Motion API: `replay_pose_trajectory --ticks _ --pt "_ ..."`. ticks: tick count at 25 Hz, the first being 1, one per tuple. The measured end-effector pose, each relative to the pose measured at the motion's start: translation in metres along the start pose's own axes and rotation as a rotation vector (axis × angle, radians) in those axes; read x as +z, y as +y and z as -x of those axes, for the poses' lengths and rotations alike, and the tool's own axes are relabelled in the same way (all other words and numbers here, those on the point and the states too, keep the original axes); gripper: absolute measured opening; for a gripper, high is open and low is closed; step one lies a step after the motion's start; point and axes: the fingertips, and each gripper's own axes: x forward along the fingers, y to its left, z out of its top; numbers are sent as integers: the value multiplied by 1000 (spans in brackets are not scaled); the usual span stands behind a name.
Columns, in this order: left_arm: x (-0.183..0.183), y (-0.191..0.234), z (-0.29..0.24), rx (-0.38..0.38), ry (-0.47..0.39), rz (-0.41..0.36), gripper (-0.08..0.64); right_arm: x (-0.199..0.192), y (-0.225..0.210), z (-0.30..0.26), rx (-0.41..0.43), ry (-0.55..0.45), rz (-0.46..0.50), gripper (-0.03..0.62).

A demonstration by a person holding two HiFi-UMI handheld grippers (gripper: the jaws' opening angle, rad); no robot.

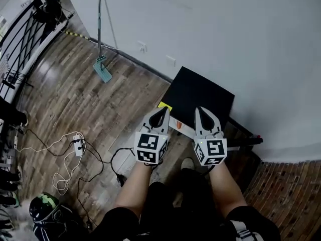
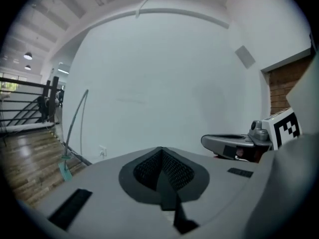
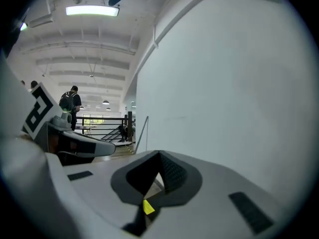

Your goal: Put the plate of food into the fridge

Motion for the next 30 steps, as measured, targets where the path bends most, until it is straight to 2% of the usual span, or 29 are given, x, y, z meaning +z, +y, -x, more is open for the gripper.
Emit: replay_pose_trajectory --ticks 3,6,9,13,20,23,30 --pt "72 -39 29 -44 7 2 -3 74 1 40 -63 12 -27 13" --pt "131 -64 66 -53 7 -1 -3 140 9 79 -111 4 -89 12" --pt "175 -78 99 -51 -8 -26 -3 189 17 108 -124 -8 -143 12" --pt "216 -89 129 -38 -37 -66 -2 234 28 131 -111 -41 -149 12" --pt "251 -108 142 -53 -79 -125 -3 264 33 145 -123 -88 -154 12" --pt "253 -113 145 -64 -82 -146 -3 266 36 145 -127 -92 -152 12" --pt "260 -116 155 -76 -102 -143 -3 280 49 145 -112 -109 -134 12"
